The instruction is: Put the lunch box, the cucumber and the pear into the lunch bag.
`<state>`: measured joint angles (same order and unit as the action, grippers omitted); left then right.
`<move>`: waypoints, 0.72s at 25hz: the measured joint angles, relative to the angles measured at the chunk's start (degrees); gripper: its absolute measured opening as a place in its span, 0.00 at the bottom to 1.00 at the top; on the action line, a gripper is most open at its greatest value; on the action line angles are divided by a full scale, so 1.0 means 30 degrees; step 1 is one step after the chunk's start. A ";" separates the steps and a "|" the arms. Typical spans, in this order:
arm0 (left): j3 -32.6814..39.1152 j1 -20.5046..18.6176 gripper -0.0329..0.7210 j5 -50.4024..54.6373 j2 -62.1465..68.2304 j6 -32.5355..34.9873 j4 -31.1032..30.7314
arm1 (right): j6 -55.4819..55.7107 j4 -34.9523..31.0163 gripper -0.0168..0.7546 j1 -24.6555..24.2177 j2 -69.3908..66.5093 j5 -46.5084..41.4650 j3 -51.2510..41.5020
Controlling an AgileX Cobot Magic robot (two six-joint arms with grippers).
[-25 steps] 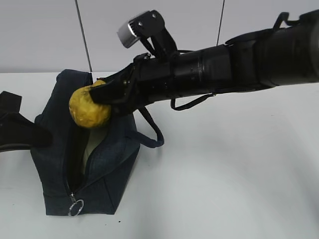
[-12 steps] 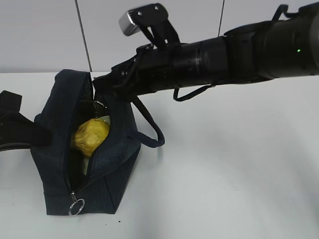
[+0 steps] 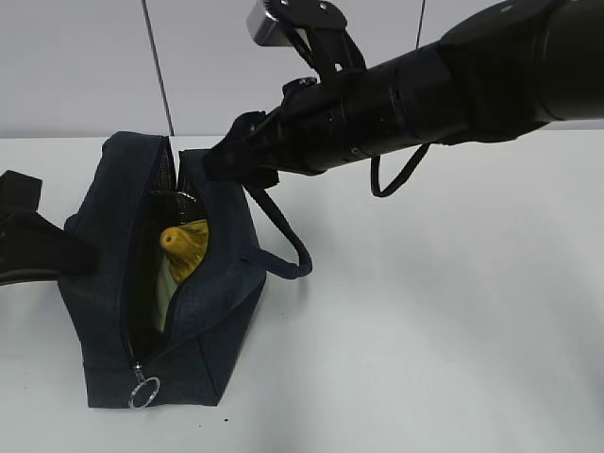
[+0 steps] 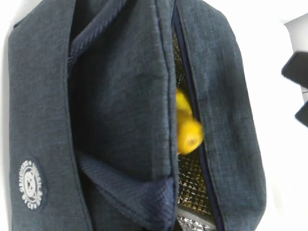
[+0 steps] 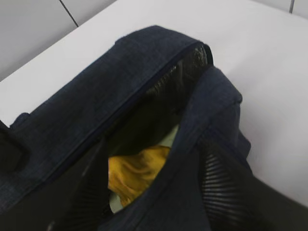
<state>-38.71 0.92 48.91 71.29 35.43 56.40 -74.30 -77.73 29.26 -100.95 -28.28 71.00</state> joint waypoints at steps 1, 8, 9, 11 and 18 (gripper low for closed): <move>0.0000 0.0000 0.02 0.0000 0.0000 0.0000 0.0000 | 0.0872 0.0698 0.62 0.0000 0.0000 -0.0050 0.0000; 0.0000 0.0000 0.02 -0.0018 0.0000 0.0000 0.0000 | 0.4586 0.2549 0.62 0.0000 -0.0256 -0.0428 0.0000; 0.0000 0.0000 0.02 -0.0018 0.0000 0.0000 0.0000 | 0.4863 0.2677 0.62 0.0000 -0.0498 -0.0520 0.0013; 0.0000 0.0000 0.02 -0.0018 0.0000 0.0000 0.0000 | 0.5229 0.2715 0.62 0.0000 -0.1010 -0.0754 0.0049; 0.0000 0.0000 0.02 -0.0018 0.0000 0.0000 0.0000 | 0.5816 0.2979 0.59 0.0000 -0.2275 -0.0885 0.0093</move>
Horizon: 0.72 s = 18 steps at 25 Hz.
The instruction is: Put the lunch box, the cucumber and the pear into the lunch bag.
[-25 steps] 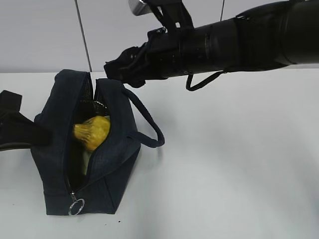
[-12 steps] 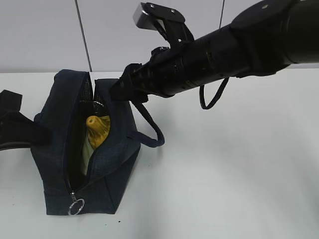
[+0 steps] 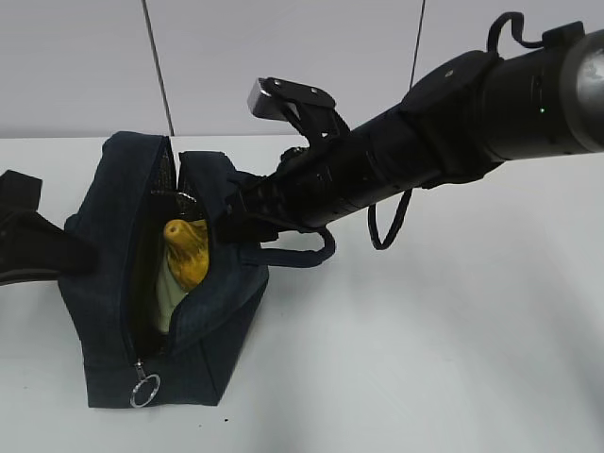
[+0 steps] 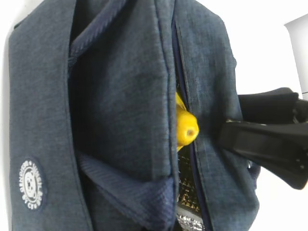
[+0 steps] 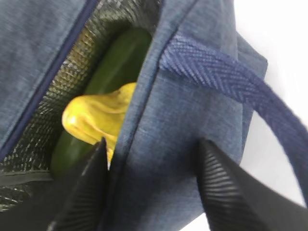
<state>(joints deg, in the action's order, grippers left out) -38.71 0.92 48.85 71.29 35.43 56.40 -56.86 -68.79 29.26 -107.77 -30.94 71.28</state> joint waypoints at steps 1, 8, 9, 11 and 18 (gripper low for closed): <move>0.0000 0.0000 0.02 0.0000 0.0000 0.0000 0.0000 | 0.0000 0.0034 0.54 0.0000 -0.0086 -0.0038 0.0000; 0.0000 0.0000 0.02 -0.0018 0.0000 0.0000 0.0020 | 0.0081 0.0215 0.05 0.0000 -0.0228 -0.0504 0.0013; 0.0000 0.0000 0.02 -0.0018 0.0000 0.0000 0.0020 | 0.0081 0.0295 0.05 0.0000 -0.0228 -0.0504 0.0013; 0.0000 0.0000 0.02 -0.0038 0.0000 0.0000 0.0041 | 0.0127 0.0460 0.04 0.0000 -0.0185 -0.0504 0.0013; 0.0000 0.0000 0.02 -0.0020 0.0000 0.1018 0.1717 | 0.0912 0.3166 0.04 -0.0034 0.1274 -0.0192 0.0013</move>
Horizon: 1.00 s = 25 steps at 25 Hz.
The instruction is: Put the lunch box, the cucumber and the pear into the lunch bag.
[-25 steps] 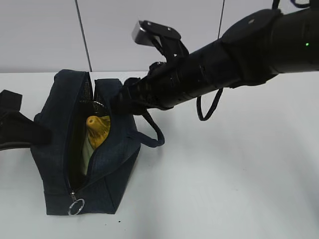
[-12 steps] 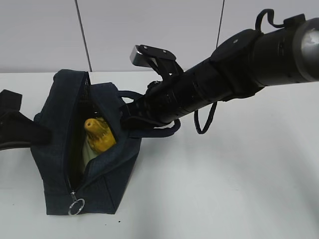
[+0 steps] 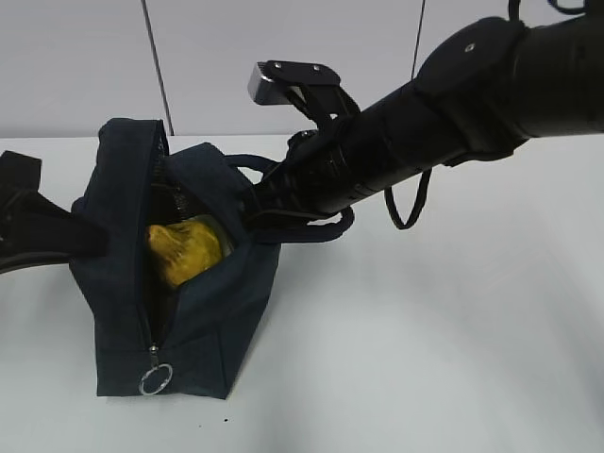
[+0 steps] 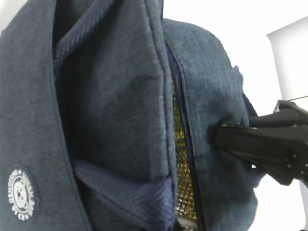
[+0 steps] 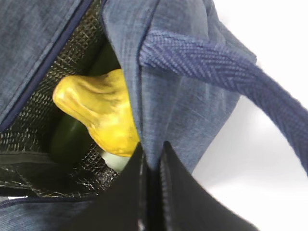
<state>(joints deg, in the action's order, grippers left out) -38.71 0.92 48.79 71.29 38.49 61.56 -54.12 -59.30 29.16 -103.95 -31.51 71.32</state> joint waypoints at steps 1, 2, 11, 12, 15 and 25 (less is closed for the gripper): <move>0.0000 0.0000 0.02 0.0000 0.0000 0.0292 0.0395 | 0.0528 0.0716 0.04 0.0000 0.0263 -0.0010 0.0000; 0.0000 0.0000 0.02 0.0000 0.0000 0.0480 0.0751 | 0.1180 0.1424 0.04 -0.0038 0.0481 -0.0010 0.0000; -0.0797 0.3665 0.02 -0.1377 0.1429 0.1197 0.1973 | 0.8092 1.0378 0.04 -0.0704 0.2067 -0.1297 0.0000; -0.1034 0.4166 0.02 -0.1598 0.1635 0.1205 0.2001 | 0.8729 1.1085 0.04 -0.0808 0.2214 -0.1586 0.0000; -0.1819 0.5470 0.02 -0.2118 0.2359 0.1221 0.2095 | 1.0711 1.3842 0.03 -0.1011 0.2494 -0.2122 0.0000; -0.2281 0.5992 0.02 -0.2720 0.3268 0.1221 0.2506 | 1.2864 1.6223 0.04 -0.1011 0.2613 -0.2579 0.0000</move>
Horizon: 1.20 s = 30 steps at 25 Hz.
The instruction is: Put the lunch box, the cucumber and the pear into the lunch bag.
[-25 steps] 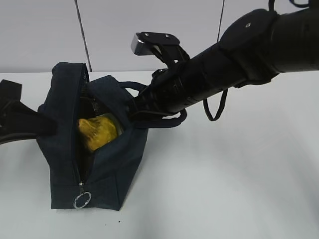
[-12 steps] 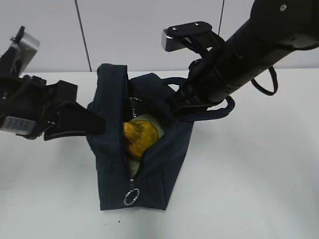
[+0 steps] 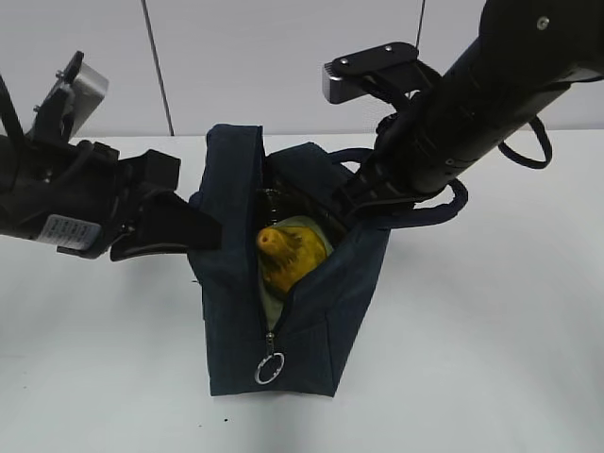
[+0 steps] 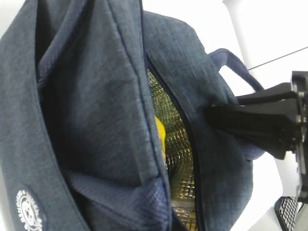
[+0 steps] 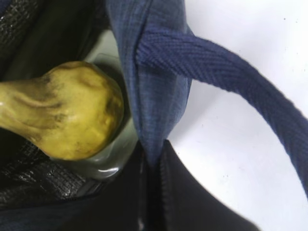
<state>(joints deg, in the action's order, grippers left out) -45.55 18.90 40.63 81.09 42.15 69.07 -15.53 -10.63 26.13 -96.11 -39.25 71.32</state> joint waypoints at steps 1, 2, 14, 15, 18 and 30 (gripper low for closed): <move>0.0000 0.0000 0.02 -0.0103 0.0000 0.0000 0.0000 | 0.0000 0.0000 0.05 0.0000 0.0000 0.0264 0.0000; 0.0000 0.0013 0.02 -0.0345 0.0000 0.0046 0.0000 | 0.0000 0.0000 0.06 0.0000 0.0000 0.0469 0.0000; -0.0016 0.0036 0.02 -0.0968 0.0968 0.0046 0.0518 | 0.0000 -0.0157 0.56 -0.0009 0.0013 0.1910 0.0000; -0.0016 0.0036 0.02 -0.0919 0.0968 0.0046 0.0559 | 0.0000 -0.0269 0.60 -0.0009 0.0013 0.1910 0.0000; -0.0016 0.0036 0.02 -0.0840 0.0973 0.0060 0.0621 | 0.0000 -0.0534 0.66 -0.0042 0.0347 0.1766 0.0000; -0.0016 0.0036 0.02 -0.0822 0.0989 0.0060 0.0657 | -0.1299 -0.1732 0.54 -0.0042 0.4889 -0.0995 -0.0274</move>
<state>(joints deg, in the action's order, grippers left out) -45.60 19.01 38.17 84.06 42.33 71.04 -19.42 -15.82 26.00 -81.45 -42.23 70.49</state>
